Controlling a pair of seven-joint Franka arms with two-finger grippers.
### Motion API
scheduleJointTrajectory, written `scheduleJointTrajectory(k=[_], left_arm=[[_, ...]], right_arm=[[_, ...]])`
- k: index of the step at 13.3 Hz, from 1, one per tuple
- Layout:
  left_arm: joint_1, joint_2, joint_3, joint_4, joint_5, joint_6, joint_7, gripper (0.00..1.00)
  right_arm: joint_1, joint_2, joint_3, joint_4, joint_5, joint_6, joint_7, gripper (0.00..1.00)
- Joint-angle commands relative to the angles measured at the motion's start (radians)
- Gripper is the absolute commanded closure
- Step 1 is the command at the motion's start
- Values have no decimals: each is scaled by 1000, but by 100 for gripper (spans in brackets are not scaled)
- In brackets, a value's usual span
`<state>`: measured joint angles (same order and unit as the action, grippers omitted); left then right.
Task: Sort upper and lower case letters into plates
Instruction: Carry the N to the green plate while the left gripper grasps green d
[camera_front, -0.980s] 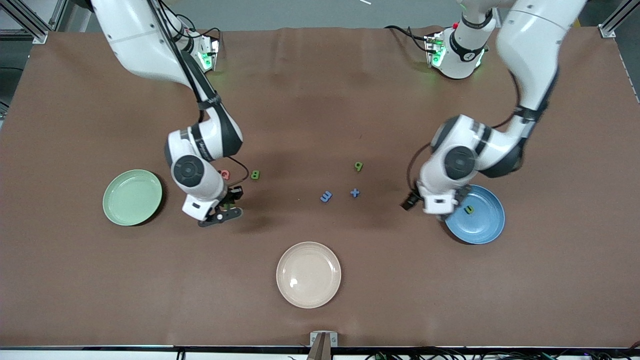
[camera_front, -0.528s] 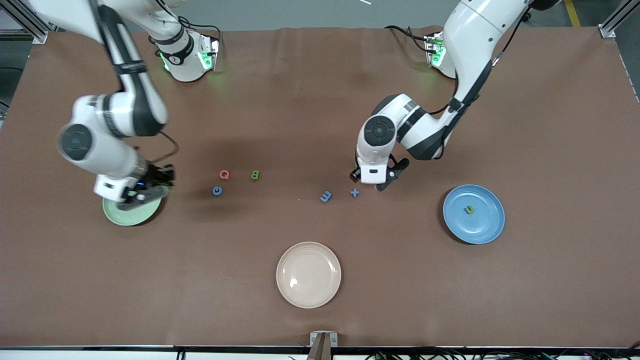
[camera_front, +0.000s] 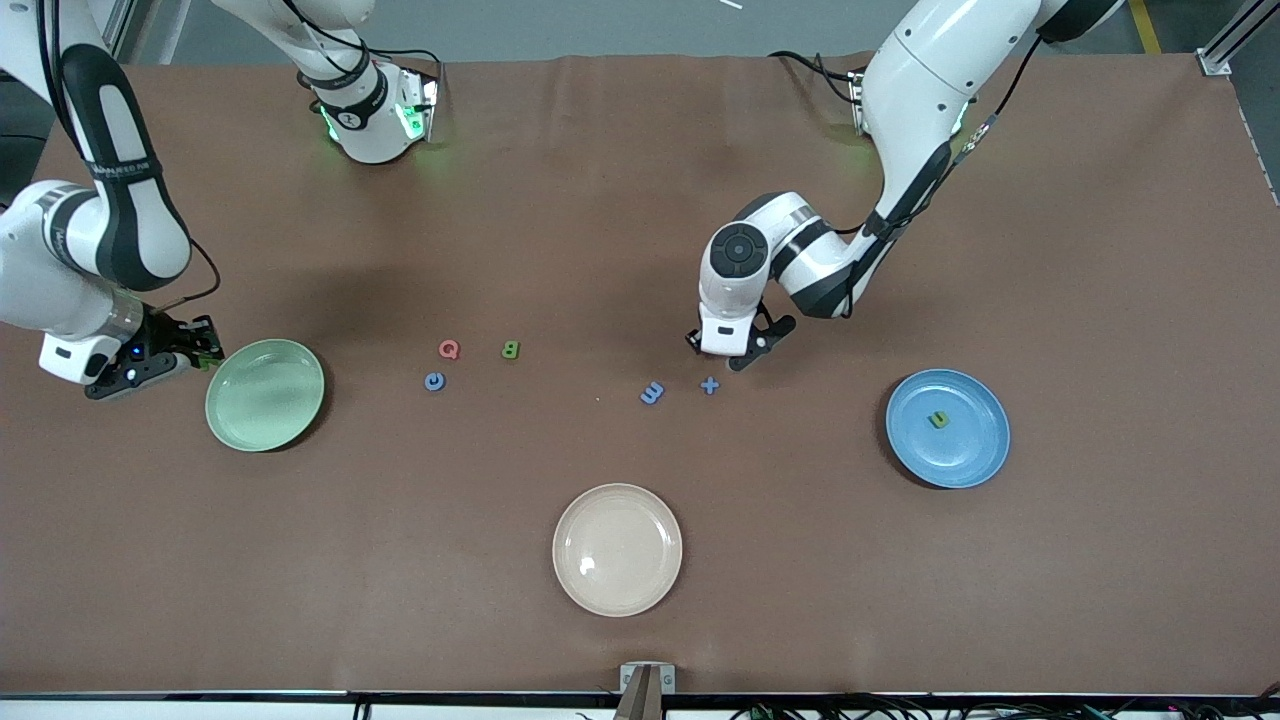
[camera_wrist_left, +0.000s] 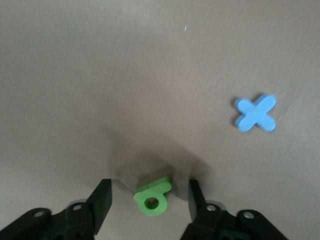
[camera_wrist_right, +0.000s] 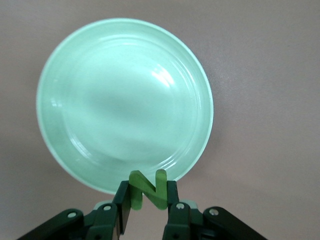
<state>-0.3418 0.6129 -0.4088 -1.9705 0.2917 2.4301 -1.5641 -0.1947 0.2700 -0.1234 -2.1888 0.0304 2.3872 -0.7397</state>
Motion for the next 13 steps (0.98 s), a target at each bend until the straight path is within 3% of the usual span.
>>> scheduleJointTrajectory(k=[1, 2, 4, 7, 8, 12, 13], left_arm=[[-14, -25, 5, -34, 20, 17, -27, 37], [-16, -21, 5, -34, 20, 17, -33, 42], [-8, -22, 5, -34, 20, 17, -33, 68], [-2, -25, 13, -27, 20, 17, -31, 96], [1, -31, 21, -22, 20, 17, -27, 100], [116, -117, 28, -7, 84, 0, 15, 100], [157, -123, 27, 7, 110, -9, 56, 100]], right_arm=[[-11, 60, 25, -3, 0, 58, 0, 80], [-8, 73, 25, -3, 9, 72, 2, 80], [-5, 103, 25, -5, 11, 119, 5, 80], [-8, 126, 25, -8, 13, 129, 6, 78], [-8, 136, 25, -8, 28, 129, 6, 77], [6, 155, 25, -8, 66, 129, 5, 69], [8, 153, 25, -8, 68, 127, 9, 50]])
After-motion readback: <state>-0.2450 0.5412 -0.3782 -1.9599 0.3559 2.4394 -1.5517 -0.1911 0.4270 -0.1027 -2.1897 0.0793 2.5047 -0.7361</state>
